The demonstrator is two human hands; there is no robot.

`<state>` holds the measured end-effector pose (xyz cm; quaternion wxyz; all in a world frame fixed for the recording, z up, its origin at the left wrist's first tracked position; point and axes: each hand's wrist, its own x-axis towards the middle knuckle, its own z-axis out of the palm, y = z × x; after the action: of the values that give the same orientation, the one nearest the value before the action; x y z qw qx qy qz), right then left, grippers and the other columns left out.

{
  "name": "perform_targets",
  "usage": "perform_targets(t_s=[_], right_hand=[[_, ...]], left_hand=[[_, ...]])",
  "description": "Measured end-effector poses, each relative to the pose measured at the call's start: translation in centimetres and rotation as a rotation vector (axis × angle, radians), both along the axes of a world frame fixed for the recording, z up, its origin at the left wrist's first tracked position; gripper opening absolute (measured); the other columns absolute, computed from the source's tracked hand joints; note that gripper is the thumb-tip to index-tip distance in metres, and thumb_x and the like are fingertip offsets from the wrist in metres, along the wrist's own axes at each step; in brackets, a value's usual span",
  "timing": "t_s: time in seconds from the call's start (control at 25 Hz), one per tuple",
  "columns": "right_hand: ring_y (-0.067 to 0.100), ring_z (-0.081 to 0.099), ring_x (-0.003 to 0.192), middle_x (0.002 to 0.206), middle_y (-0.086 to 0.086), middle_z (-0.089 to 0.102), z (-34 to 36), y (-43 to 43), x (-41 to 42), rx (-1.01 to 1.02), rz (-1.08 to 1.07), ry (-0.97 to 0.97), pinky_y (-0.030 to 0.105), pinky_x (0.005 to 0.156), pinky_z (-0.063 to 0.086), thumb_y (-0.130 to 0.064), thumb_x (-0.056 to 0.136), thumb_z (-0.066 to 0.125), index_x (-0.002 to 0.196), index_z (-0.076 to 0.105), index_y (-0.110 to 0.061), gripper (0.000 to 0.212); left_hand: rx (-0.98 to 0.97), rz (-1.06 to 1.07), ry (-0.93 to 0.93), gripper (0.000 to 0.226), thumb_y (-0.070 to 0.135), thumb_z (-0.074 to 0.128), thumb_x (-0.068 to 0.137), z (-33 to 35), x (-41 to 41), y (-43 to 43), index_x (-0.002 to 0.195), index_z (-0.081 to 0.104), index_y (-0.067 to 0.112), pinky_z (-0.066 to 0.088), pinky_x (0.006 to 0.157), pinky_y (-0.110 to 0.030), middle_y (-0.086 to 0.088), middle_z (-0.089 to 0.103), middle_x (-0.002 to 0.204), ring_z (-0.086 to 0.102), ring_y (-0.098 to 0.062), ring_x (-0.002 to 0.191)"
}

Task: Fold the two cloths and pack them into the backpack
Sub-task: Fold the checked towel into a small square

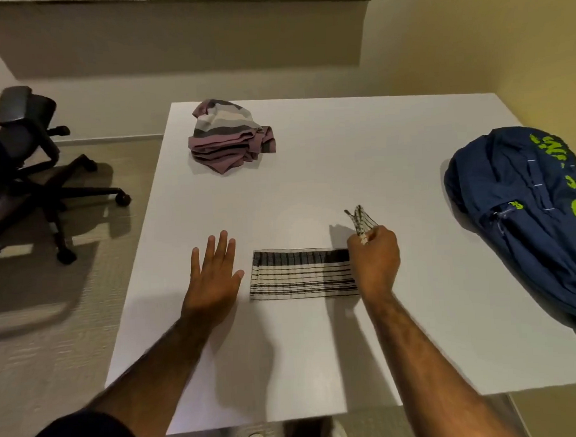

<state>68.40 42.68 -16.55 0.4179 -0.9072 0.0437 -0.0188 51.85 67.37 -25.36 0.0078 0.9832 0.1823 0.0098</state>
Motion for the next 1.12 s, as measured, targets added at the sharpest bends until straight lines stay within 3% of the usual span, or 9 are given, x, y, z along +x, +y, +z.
perform_targets(t_s=[0.08,0.2,0.32,0.44,0.52,0.6,0.72,0.88,1.12], right_hand=[[0.03,0.058,0.087,0.09,0.007,0.063,-0.8,4.7,-3.6,-0.071,0.099,-0.13,0.046,0.094,0.046,-0.024,0.083,0.065,0.089,0.059,-0.007,0.019],[0.031,0.053,0.129,0.13,0.014,0.063,-4.0,9.6,-8.6,-0.25,0.343,-0.112,0.046,0.124,0.019,-0.025,0.089,0.066,0.118,0.063,-0.001,0.038],[0.033,0.04,0.144,0.147,0.014,0.054,-7.6,10.6,-11.7,-0.447,0.616,-0.136,0.05,0.123,0.016,-0.034,0.093,0.056,0.124,0.064,-0.004,0.044],[0.028,0.033,0.149,0.153,0.01,0.048,-8.6,9.6,-12.8,-0.436,0.739,-0.111,0.047,0.125,0.013,-0.054,0.099,0.034,0.115,0.068,-0.01,0.058],[0.021,0.031,0.15,0.154,0.006,0.047,-8.0,8.9,-12.6,-0.367,0.736,-0.136,0.044,0.126,0.013,-0.052,0.103,0.025,0.115,0.068,-0.015,0.059],[0.021,0.03,0.15,0.157,0.005,0.044,-7.7,8.2,-11.2,-0.402,0.655,-0.186,0.043,0.126,0.012,-0.041,0.104,0.023,0.133,0.061,-0.013,0.055],[0.024,0.016,0.155,0.166,0.009,0.026,-8.2,6.9,-8.7,-0.59,0.635,-0.164,0.046,0.127,0.008,-0.037,0.105,0.018,0.156,0.034,-0.011,0.059],[0.019,-0.008,0.156,0.17,0.003,0.0,-10.1,4.8,-7.8,-0.761,0.746,-0.147,0.049,0.126,0.003,-0.049,0.108,0.01,0.163,0.006,-0.015,0.065],[0.02,-0.007,0.157,0.17,0.005,0.0,-10.8,1.8,-6.0,-0.827,0.654,-0.13,0.057,0.124,0.005,-0.052,0.105,0.013,0.162,0.006,-0.011,0.07]], left_hand=[[-0.021,-0.047,-0.014,0.063,0.04,0.019,0.108,-0.1,-0.4,0.8,0.161,0.014,0.006,0.01,0.124,-0.061,-0.016,0.002,0.17,0.002,-0.036,0.157],[0.002,-0.108,-0.024,0.059,0.036,0.023,0.11,-0.3,-1.3,1.6,0.158,0.025,0.001,0.023,0.119,-0.063,-0.022,0.017,0.166,0.017,-0.041,0.154],[-0.016,-0.099,-0.029,0.062,0.039,0.028,0.108,-0.3,-1.4,1.7,0.16,0.024,0.006,0.019,0.122,-0.059,-0.017,0.015,0.168,0.015,-0.036,0.155],[-0.028,-0.1,0.006,0.062,0.042,0.018,0.109,-0.6,-1.2,1.2,0.162,0.014,0.011,0.013,0.124,-0.057,-0.012,0.003,0.17,0.004,-0.032,0.157],[-0.076,-0.122,-0.014,0.057,0.037,0.011,0.11,-0.4,-0.8,0.6,0.163,0.012,0.014,0.009,0.125,-0.056,-0.009,-0.003,0.171,-0.002,-0.03,0.157],[-0.116,-0.159,-0.042,0.058,0.035,0.008,0.108,0.4,0.2,-0.6,0.163,0.014,0.017,0.01,0.125,-0.055,-0.007,-0.001,0.171,-0.002,-0.029,0.158],[-0.198,-0.21,0.012,0.06,0.042,0.014,0.107,1.2,2.2,-3.7,0.163,0.006,0.022,0.003,0.126,-0.053,-0.003,-0.008,0.171,-0.011,-0.026,0.157],[-0.17,-0.131,0.151,0.076,0.057,-0.012,0.094,-0.2,2.8,-5.6,0.162,-0.01,0.024,-0.001,0.124,-0.056,-0.004,-0.02,0.169,-0.02,-0.03,0.155],[-0.126,-0.137,0.112,0.069,0.056,-0.002,0.101,-2.0,2.8,-5.5,0.162,-0.012,0.024,-0.002,0.124,-0.056,-0.002,-0.018,0.169,-0.021,-0.028,0.154]])
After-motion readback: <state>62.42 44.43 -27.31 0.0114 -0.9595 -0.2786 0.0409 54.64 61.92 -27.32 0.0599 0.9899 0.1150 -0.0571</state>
